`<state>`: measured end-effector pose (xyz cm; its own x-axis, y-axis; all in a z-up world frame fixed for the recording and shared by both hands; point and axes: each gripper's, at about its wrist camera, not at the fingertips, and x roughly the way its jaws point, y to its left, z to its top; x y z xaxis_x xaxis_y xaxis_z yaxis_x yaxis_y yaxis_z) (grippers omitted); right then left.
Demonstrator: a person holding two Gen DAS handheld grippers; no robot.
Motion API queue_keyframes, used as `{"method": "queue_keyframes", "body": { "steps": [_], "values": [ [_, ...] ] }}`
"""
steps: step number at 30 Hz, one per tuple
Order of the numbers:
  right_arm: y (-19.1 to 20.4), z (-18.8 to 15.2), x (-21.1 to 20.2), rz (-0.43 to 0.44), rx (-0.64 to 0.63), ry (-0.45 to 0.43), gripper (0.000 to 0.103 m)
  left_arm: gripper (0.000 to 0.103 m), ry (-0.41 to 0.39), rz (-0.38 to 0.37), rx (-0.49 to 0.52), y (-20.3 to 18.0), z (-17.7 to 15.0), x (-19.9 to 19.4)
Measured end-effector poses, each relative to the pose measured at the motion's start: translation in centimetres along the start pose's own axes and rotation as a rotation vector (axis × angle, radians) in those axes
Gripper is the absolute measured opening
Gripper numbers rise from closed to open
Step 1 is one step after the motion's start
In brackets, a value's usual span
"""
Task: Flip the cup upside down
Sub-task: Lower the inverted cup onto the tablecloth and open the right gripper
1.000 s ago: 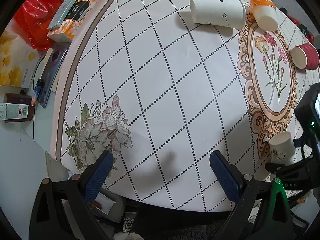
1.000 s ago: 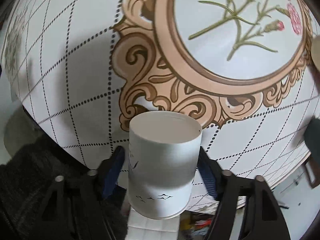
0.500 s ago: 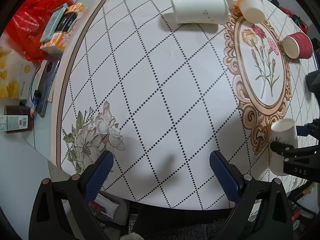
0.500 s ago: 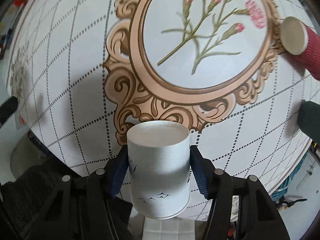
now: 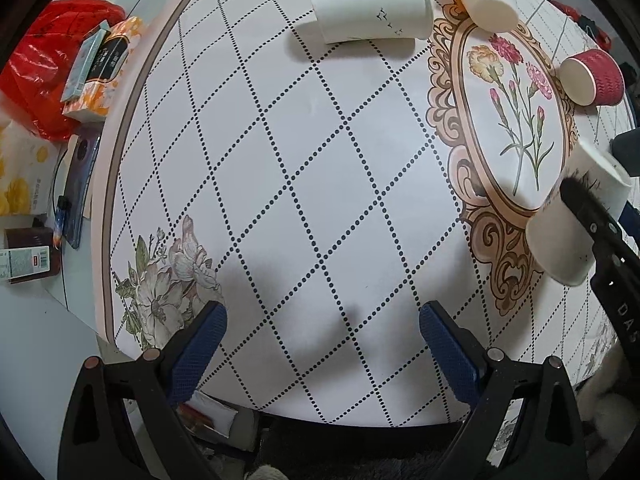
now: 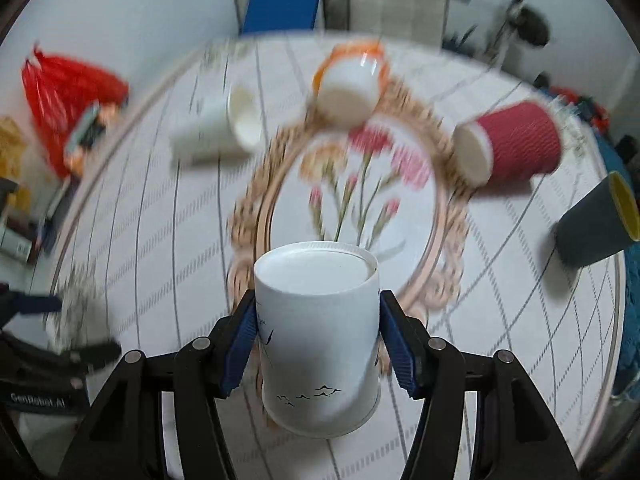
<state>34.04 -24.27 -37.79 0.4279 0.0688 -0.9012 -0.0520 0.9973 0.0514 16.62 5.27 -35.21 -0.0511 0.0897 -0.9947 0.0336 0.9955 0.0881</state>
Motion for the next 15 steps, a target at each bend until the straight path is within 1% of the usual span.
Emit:
{"method": "queue_keyframes", "body": {
  "steps": [1,2,3,5,8,13,15],
  "values": [
    [2.3,0.1,-1.6,-0.008,0.001,-0.025,0.062,0.099,0.000,0.005,0.006,-0.2,0.1,0.1],
    [3.3,-0.2,-1.9,-0.021,0.006,-0.060,0.062,0.099,0.000,0.007,0.013,-0.4,0.1,0.1],
    [5.4,-1.0,-2.1,-0.025,0.009,-0.074,0.062,0.099,-0.001,0.009,0.019,-0.8,0.0,0.2],
    [5.6,-2.2,-1.7,-0.035,0.016,-0.085,0.062,0.099,-0.003,0.014,0.034,-1.1,0.3,0.2],
    [6.5,-3.8,-2.9,-0.048,0.011,-0.111,0.062,0.099,-0.007,0.018,0.059,-1.6,0.1,0.2],
    [7.5,-5.5,-3.8,-0.054,-0.004,-0.090,0.062,0.099,-0.016,0.014,0.091,-3.4,-0.6,-0.1],
    [7.4,-5.7,-3.7,-0.057,-0.002,-0.076,0.063,0.099,-0.025,0.016,0.105,-4.0,-1.1,-0.1]
  ]
}}
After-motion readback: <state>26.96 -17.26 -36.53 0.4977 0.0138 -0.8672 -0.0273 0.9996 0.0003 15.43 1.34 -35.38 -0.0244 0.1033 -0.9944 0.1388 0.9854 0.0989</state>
